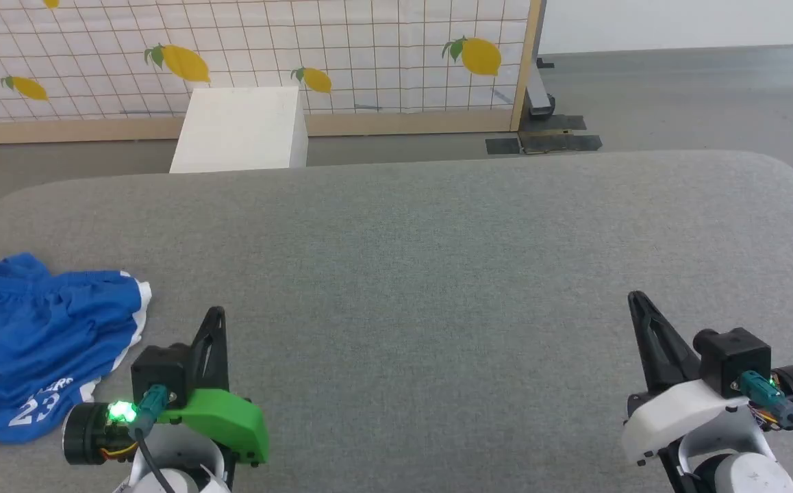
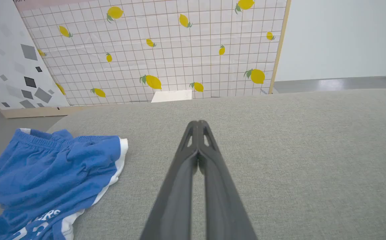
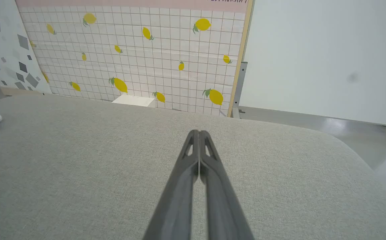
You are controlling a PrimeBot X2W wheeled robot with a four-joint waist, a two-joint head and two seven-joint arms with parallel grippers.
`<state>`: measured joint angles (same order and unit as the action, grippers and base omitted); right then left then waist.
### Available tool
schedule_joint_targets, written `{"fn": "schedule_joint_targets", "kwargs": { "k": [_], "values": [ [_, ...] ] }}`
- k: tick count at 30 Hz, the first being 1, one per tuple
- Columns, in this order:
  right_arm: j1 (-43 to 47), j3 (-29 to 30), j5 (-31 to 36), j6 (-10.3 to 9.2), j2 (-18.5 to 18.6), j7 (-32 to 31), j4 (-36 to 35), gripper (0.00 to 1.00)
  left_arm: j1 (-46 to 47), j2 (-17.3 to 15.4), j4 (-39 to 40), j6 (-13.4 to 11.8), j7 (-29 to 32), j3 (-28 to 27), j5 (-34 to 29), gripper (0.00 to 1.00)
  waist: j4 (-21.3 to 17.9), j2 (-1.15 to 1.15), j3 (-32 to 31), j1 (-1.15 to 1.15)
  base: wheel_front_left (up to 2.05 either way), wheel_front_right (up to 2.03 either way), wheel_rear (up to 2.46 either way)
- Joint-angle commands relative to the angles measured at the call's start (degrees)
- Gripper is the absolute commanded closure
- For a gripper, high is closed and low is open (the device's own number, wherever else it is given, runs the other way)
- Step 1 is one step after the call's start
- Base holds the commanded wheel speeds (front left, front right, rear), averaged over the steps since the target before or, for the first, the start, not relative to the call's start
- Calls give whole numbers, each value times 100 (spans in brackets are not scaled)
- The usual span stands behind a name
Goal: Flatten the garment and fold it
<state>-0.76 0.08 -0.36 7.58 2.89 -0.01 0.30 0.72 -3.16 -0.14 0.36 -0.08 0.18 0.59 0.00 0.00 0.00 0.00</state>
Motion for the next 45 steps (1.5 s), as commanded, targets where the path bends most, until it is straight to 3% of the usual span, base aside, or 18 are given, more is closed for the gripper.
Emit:
{"fn": "schedule_joint_targets", "kwargs": {
  "k": [1, 45],
  "values": [
    [76, -8, 36, -9, -2, 1, -30, 100, -72, 28, 14, -36, 8, -18, -59, 100, 0, 0, 0, 0, 0, 0, 0],
    [76, -8, 36, -9, -2, 1, -30, 100, -72, 28, 14, -36, 8, -18, -59, 100, 0, 0, 0, 0, 0, 0, 0]
  ]
}}
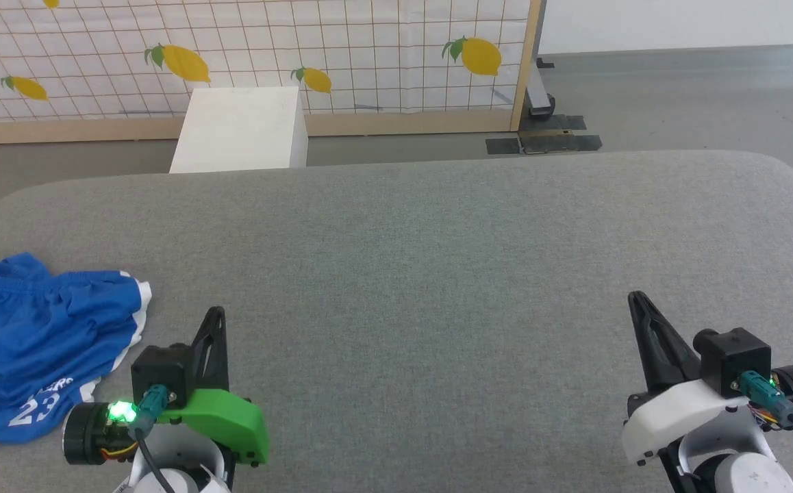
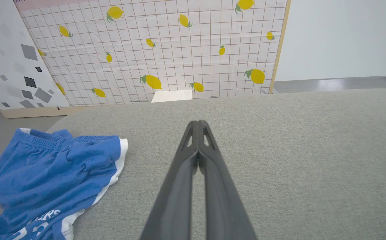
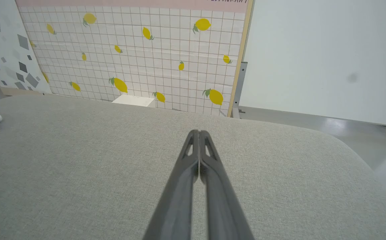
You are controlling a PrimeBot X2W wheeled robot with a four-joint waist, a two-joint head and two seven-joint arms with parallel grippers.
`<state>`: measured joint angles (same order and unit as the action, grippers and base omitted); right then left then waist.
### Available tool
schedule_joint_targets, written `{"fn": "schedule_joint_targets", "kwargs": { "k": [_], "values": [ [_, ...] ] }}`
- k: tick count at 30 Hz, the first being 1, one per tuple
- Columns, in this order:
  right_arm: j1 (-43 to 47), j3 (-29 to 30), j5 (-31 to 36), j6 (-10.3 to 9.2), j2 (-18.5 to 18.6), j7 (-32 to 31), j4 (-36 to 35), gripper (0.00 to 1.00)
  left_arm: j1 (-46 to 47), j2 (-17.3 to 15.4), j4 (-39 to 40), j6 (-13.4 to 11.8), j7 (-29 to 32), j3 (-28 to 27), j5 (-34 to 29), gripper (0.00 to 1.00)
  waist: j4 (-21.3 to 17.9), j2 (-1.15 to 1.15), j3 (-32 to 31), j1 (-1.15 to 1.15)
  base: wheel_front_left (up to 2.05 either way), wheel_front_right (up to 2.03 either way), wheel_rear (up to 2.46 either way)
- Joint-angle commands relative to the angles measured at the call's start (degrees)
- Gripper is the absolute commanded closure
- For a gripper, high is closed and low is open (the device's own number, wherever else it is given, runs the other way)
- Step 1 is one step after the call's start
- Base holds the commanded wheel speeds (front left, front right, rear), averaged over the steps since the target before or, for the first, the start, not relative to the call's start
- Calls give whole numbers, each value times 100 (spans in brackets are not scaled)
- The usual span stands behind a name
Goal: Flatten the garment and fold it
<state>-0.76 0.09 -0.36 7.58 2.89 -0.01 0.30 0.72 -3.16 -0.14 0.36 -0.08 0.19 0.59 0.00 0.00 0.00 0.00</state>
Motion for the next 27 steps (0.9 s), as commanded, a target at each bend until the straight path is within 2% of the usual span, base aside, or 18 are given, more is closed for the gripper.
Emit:
{"fn": "schedule_joint_targets", "kwargs": {
  "k": [1, 5, 6, 27],
  "values": [
    [76, -9, 36, -9, -2, 1, -30, 100, -72, 28, 14, -36, 8, -19, -59, 100, 0, 0, 0, 0, 0, 0, 0],
    [76, -9, 36, -9, -2, 1, -30, 100, -72, 28, 14, -36, 8, -19, -59, 100, 0, 0, 0, 0, 0, 0, 0],
    [0, 0, -1, 0, 0, 0, 0, 0, 0, 0, 0, 0, 0, -1, 0, 0, 0, 0, 0, 0, 0, 0, 0],
    [8, -82, -271, -1, 0, 204, 195, 0, -27, 3, -93, -86, -203, 78, 177, 0, 51, 0, -1, 0, 0, 0, 0]
  ]
}}
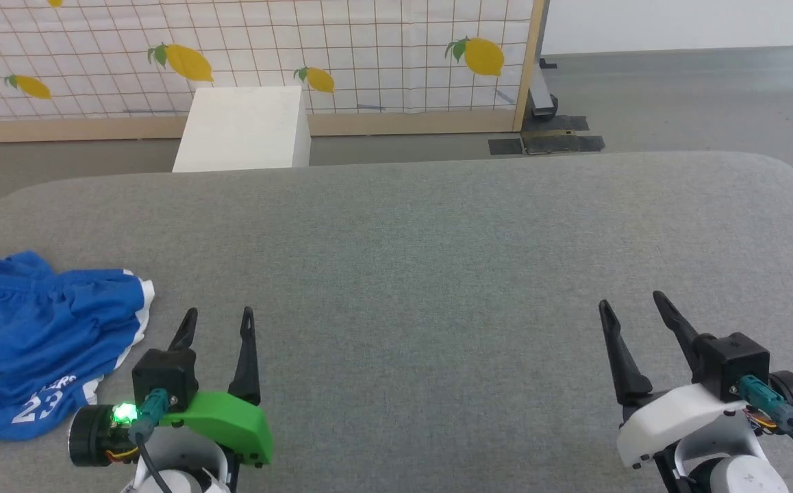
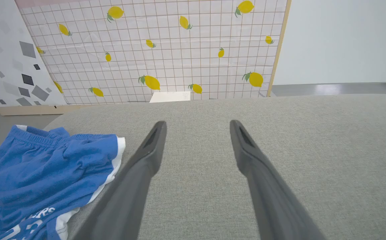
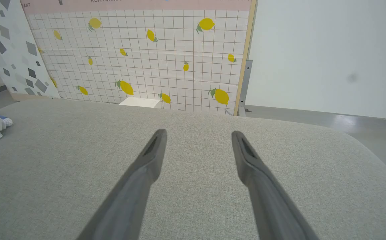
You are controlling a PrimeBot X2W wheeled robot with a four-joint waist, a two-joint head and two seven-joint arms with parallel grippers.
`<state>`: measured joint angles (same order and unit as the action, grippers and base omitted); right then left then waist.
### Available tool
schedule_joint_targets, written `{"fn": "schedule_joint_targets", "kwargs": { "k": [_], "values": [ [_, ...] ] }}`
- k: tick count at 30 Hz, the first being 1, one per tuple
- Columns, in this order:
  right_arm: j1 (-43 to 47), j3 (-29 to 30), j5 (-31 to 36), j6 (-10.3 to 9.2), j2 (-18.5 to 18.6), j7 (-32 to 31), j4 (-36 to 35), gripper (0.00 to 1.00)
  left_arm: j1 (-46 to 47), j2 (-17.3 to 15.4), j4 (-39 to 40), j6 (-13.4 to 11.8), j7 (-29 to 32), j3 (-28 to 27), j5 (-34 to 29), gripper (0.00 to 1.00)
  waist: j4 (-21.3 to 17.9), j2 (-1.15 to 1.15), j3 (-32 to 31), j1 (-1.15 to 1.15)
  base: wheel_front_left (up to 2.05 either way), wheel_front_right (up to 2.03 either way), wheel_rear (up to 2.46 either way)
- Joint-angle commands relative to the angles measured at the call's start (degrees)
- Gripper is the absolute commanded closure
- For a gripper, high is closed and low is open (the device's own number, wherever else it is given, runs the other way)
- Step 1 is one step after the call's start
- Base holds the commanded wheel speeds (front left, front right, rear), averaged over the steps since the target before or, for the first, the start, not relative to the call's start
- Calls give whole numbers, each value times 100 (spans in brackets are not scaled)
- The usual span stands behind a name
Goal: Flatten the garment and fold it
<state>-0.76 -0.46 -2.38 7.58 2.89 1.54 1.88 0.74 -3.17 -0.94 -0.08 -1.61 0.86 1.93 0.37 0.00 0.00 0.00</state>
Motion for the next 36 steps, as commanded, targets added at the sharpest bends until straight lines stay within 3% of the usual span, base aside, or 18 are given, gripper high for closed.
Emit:
{"fn": "schedule_joint_targets", "kwargs": {
  "k": [1, 36],
  "values": [
    [8, -32, -81, -1, 0, 60, 45, 0, -32, 4, -16, -47, -61, 11, 51, 0, 28, 0, -1, 0, 0, 0, 0],
    [23, -279, -525, -4, -1, 474, 429, 0, -203, 12, -136, -210, -473, -56, 347, 0, 1365, 0, -17, 0, 0, 0, 0]
  ]
}}
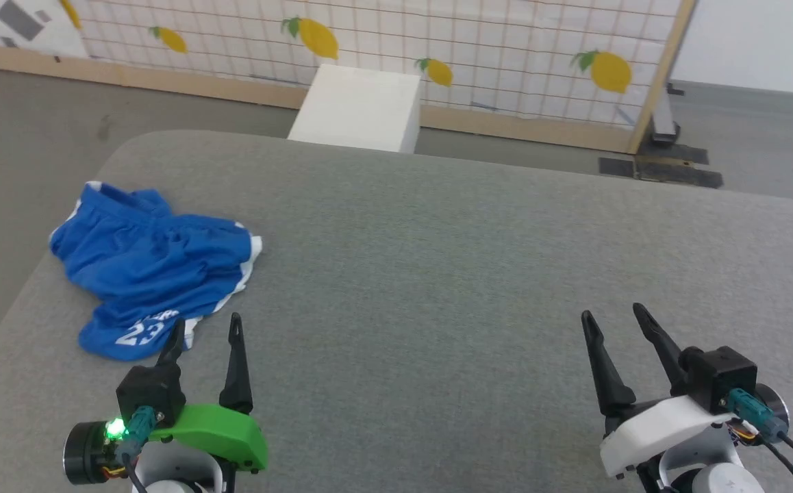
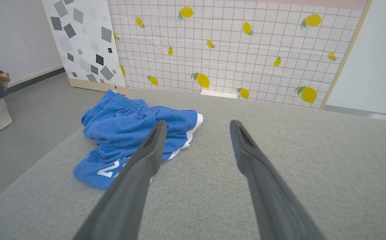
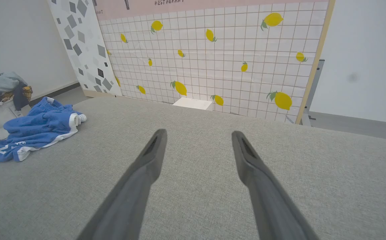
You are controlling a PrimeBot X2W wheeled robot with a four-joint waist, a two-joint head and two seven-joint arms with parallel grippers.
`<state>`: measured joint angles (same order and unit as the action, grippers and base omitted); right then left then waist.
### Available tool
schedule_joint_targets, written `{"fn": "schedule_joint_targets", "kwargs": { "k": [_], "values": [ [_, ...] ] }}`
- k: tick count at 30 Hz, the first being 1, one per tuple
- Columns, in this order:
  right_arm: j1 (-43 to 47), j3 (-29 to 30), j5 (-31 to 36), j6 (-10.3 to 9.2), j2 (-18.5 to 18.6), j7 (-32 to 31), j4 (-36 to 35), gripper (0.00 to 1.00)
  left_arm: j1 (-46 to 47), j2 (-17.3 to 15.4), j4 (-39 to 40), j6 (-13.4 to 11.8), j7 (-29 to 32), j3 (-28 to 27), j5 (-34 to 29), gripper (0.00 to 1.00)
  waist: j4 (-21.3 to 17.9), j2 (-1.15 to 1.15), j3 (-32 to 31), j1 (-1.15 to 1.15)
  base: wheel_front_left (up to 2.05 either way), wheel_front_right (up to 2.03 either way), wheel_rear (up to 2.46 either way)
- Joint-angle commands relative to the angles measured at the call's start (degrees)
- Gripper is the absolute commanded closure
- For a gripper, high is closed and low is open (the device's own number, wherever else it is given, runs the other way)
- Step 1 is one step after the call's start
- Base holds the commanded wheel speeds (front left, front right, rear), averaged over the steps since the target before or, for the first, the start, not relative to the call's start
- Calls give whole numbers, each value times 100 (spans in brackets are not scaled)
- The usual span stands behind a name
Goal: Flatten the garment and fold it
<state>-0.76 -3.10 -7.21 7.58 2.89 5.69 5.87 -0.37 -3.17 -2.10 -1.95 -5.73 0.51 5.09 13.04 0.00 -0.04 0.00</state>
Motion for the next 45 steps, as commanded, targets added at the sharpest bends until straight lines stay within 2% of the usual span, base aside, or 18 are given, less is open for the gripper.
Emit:
{"fn": "schedule_joint_targets", "kwargs": {
  "k": [1, 17, 45],
  "values": [
    [27, -21, -59, -4, -1, 76, 44, 0, -98, 13, -26, -24, -76, -24, 39, 0, 159, 0, -17, 0, 0, 0, 0],
    [20, -161, -260, -5, -1, 264, 231, 0, -170, 16, -70, -95, -264, -48, 164, 0, 738, 0, -14, 0, 0, 0, 0],
    [-12, -246, -488, -7, -1, 595, 565, 0, -256, 23, -120, -296, -592, -45, 371, 0, 1236, 0, 53, 0, 0, 0, 0]
  ]
}}
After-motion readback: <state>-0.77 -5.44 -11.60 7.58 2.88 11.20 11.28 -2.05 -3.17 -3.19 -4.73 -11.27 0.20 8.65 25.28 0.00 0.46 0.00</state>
